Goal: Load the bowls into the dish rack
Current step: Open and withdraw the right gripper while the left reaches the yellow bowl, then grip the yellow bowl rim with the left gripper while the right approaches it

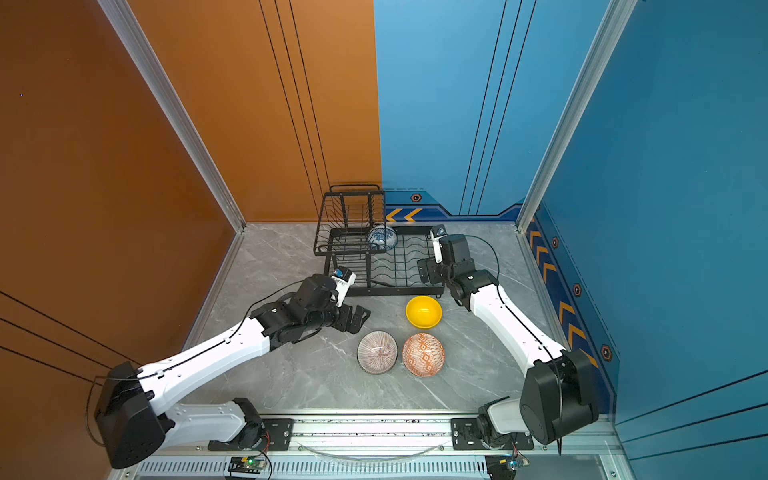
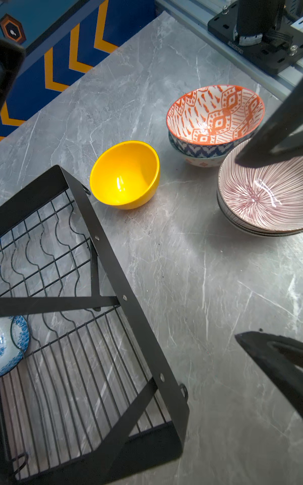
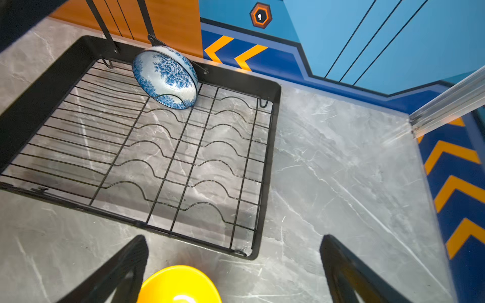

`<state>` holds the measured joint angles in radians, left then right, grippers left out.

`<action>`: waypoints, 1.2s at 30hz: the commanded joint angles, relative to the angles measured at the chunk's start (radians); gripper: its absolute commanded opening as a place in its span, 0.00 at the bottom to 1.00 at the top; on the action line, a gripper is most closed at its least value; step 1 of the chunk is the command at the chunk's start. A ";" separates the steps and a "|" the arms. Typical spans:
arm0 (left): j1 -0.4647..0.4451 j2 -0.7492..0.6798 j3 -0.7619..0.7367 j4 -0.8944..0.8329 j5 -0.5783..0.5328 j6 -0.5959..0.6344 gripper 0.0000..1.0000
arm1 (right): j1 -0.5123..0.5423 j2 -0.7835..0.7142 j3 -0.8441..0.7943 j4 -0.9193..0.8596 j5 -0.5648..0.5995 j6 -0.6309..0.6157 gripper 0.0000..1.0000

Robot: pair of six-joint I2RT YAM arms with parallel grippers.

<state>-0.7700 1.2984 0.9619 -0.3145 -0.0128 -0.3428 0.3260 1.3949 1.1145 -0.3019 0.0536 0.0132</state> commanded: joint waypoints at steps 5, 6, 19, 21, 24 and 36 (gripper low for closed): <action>-0.031 0.140 0.061 0.116 0.000 -0.092 0.98 | -0.034 0.015 0.056 -0.117 -0.141 0.072 1.00; -0.035 0.157 0.061 0.134 0.006 -0.099 0.98 | -0.037 0.016 0.054 -0.118 -0.144 0.071 1.00; -0.049 0.398 0.216 0.248 0.066 -0.208 0.98 | -0.054 0.000 0.023 -0.111 -0.134 0.074 1.00; -0.056 0.427 0.234 0.248 0.077 -0.212 0.98 | -0.057 -0.005 0.018 -0.110 -0.136 0.073 1.00; -0.070 0.468 0.258 0.246 0.089 -0.212 0.98 | -0.060 -0.012 0.006 -0.105 -0.138 0.075 1.00; -0.116 0.633 0.404 0.091 0.080 -0.138 0.94 | -0.065 -0.018 -0.019 -0.084 -0.146 0.086 1.00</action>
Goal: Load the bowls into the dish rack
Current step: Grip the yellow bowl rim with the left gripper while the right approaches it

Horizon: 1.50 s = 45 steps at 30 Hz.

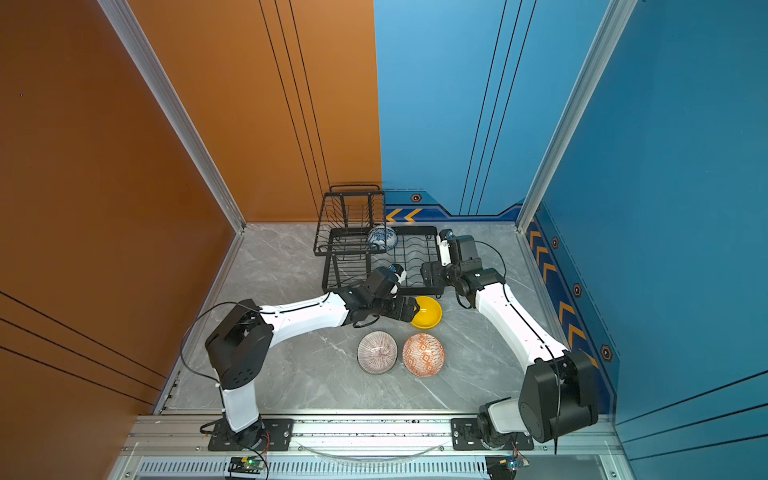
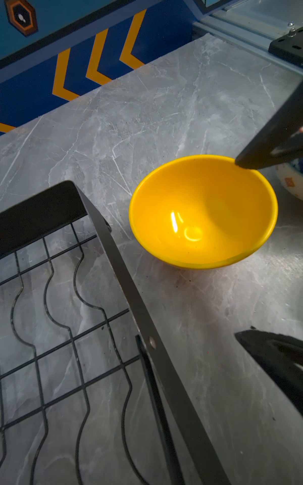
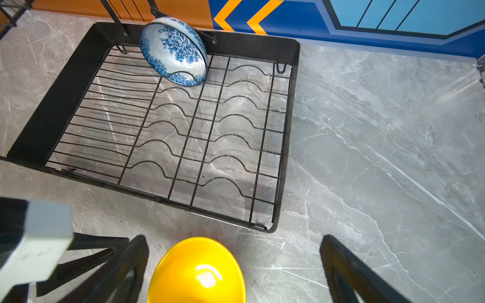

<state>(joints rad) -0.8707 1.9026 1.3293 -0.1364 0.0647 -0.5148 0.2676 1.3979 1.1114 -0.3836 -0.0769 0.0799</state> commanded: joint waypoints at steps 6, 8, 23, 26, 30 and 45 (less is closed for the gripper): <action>-0.022 0.067 0.062 -0.114 -0.015 0.056 0.85 | -0.008 -0.026 -0.027 0.002 -0.015 0.018 1.00; -0.022 0.080 0.068 -0.117 -0.015 0.058 0.80 | -0.007 -0.029 -0.031 0.004 -0.015 0.018 1.00; -0.007 0.165 0.115 -0.060 0.082 0.008 0.56 | -0.008 -0.034 -0.051 0.017 -0.020 0.013 1.00; -0.002 0.179 0.130 -0.063 0.087 0.004 0.50 | -0.008 -0.034 -0.054 0.017 -0.021 0.011 1.00; 0.003 0.191 0.143 -0.064 0.087 0.002 0.47 | -0.010 -0.035 -0.058 0.021 -0.023 0.009 1.00; 0.021 0.202 0.143 -0.061 0.086 -0.026 0.15 | -0.010 -0.043 -0.066 0.023 -0.023 0.006 1.00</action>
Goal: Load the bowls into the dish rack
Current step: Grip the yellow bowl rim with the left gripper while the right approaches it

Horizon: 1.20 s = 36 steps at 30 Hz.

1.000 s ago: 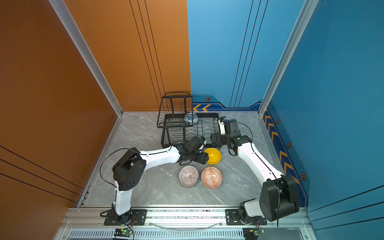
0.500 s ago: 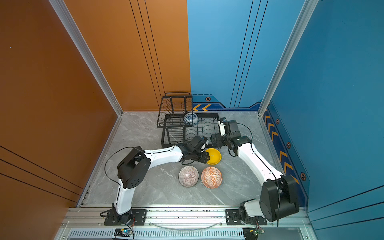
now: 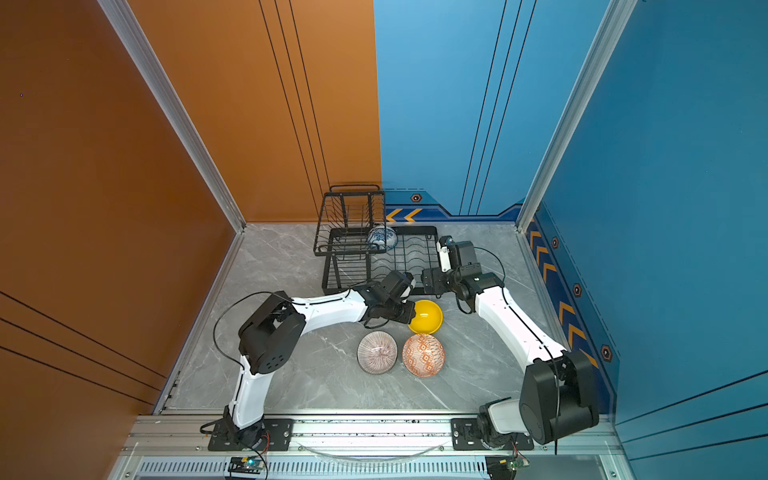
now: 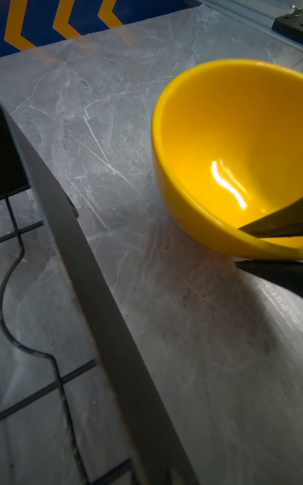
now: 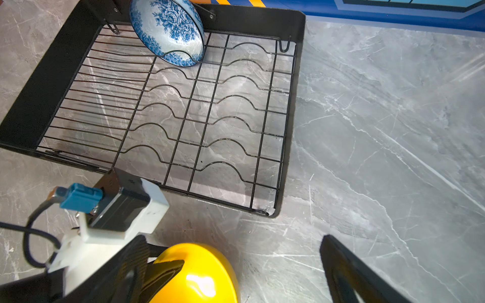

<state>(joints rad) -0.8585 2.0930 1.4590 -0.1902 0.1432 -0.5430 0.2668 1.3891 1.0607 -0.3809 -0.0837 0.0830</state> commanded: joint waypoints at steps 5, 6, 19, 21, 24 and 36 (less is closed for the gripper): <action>0.015 -0.005 0.005 -0.007 0.008 -0.001 0.00 | -0.010 -0.036 -0.017 0.020 -0.014 0.000 1.00; 0.018 -0.010 0.000 -0.007 0.006 -0.002 0.00 | -0.010 -0.035 -0.018 0.020 -0.015 0.001 1.00; 0.026 -0.104 -0.046 0.049 -0.056 0.018 0.00 | -0.009 -0.050 -0.021 0.022 -0.019 0.005 1.00; 0.026 -0.119 -0.045 0.063 -0.067 0.021 0.00 | -0.008 -0.055 -0.021 0.020 -0.022 0.009 1.00; 0.024 -0.139 -0.033 0.064 -0.089 0.029 0.00 | -0.008 -0.067 -0.025 0.021 -0.027 0.012 1.00; 0.012 -0.256 -0.029 0.066 -0.215 0.119 0.00 | -0.007 -0.137 -0.013 0.020 -0.133 0.046 1.00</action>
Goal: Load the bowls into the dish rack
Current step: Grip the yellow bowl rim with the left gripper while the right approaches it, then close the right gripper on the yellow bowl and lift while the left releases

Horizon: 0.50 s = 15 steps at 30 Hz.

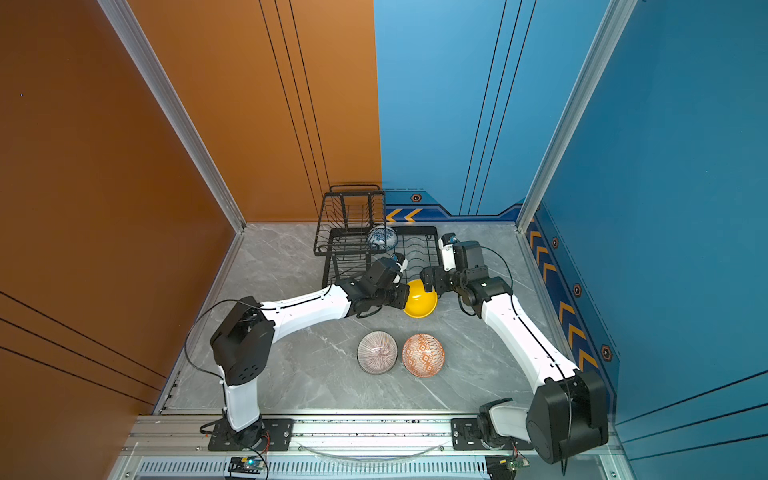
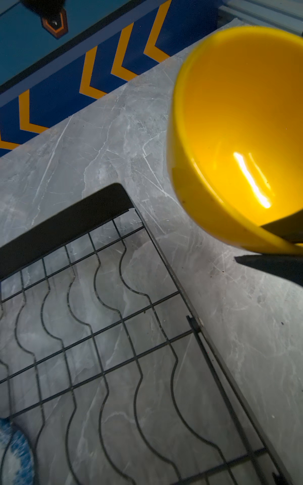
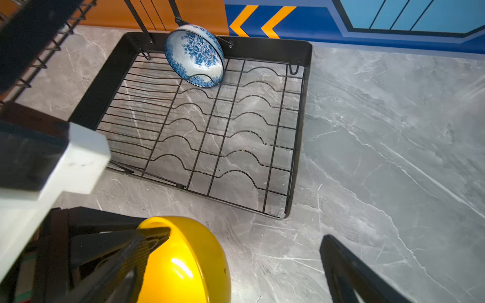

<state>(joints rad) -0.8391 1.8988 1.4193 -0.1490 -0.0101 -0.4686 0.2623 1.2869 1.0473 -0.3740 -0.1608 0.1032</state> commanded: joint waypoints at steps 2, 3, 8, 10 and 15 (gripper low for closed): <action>-0.005 -0.078 0.012 0.029 -0.072 0.055 0.00 | -0.002 -0.052 0.006 0.008 -0.065 0.029 1.00; -0.004 -0.084 0.012 0.029 -0.078 0.060 0.00 | -0.002 -0.058 0.010 0.002 -0.067 0.029 1.00; 0.000 -0.099 0.022 0.039 -0.102 0.081 0.00 | 0.003 -0.075 0.018 -0.027 -0.088 0.031 1.00; 0.000 -0.101 0.034 0.041 -0.103 0.090 0.00 | 0.006 -0.078 0.011 -0.030 -0.088 0.032 1.00; -0.008 -0.118 0.043 0.059 -0.121 0.118 0.00 | 0.009 -0.080 0.000 -0.035 -0.088 0.039 1.00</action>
<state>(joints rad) -0.8402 1.8324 1.4216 -0.1265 -0.0986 -0.3817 0.2653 1.2289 1.0473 -0.3763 -0.2329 0.1173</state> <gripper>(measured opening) 0.087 0.999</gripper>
